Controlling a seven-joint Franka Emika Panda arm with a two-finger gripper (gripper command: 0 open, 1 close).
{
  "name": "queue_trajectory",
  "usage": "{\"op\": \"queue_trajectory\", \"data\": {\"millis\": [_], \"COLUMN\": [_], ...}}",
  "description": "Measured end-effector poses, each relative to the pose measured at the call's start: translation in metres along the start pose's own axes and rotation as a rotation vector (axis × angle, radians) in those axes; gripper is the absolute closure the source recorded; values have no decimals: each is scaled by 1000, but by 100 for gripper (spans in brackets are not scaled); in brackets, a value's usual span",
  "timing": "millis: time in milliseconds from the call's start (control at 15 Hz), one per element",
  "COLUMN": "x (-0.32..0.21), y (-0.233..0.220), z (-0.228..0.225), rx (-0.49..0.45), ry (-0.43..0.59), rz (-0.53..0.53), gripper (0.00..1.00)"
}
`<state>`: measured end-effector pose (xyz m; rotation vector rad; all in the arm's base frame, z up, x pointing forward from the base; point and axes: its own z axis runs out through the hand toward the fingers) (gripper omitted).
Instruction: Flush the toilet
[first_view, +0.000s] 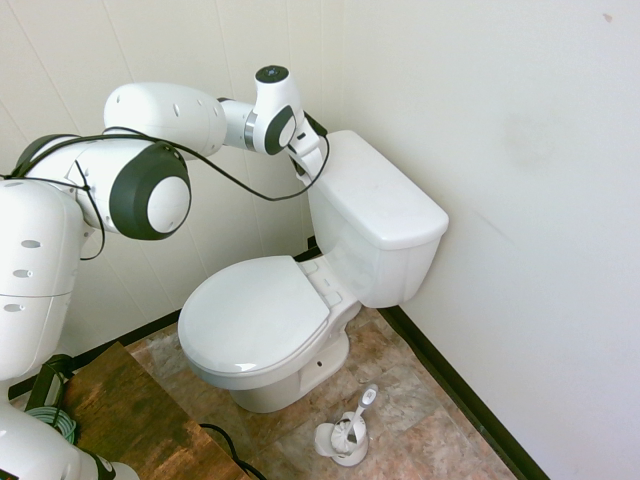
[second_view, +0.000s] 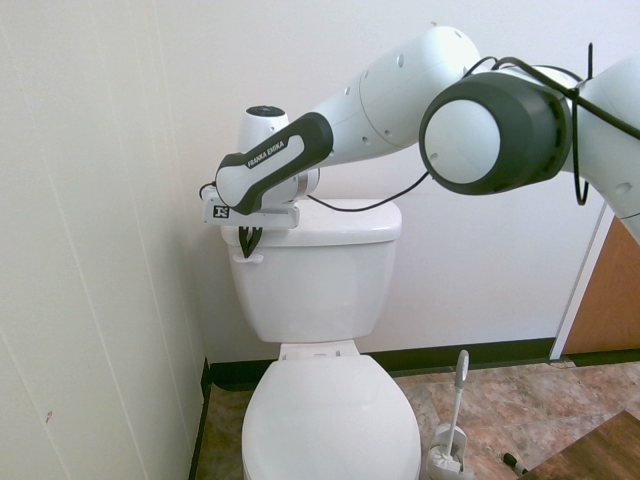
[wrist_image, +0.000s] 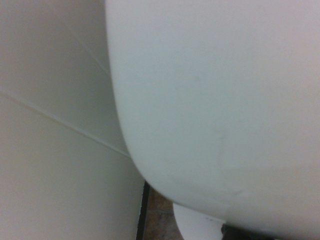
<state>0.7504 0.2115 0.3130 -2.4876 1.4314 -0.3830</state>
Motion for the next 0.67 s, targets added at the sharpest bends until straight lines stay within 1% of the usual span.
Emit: {"op": "queue_trajectory", "data": {"millis": [333, 467, 667], "x": [-5, -4, 5], "y": [-1, 2, 8], "z": [-51, -73, -93], "rx": [-8, -31, -71], "ry": [6, 29, 34], "rz": [-7, -2, 18], "gripper": [100, 100, 100]}}
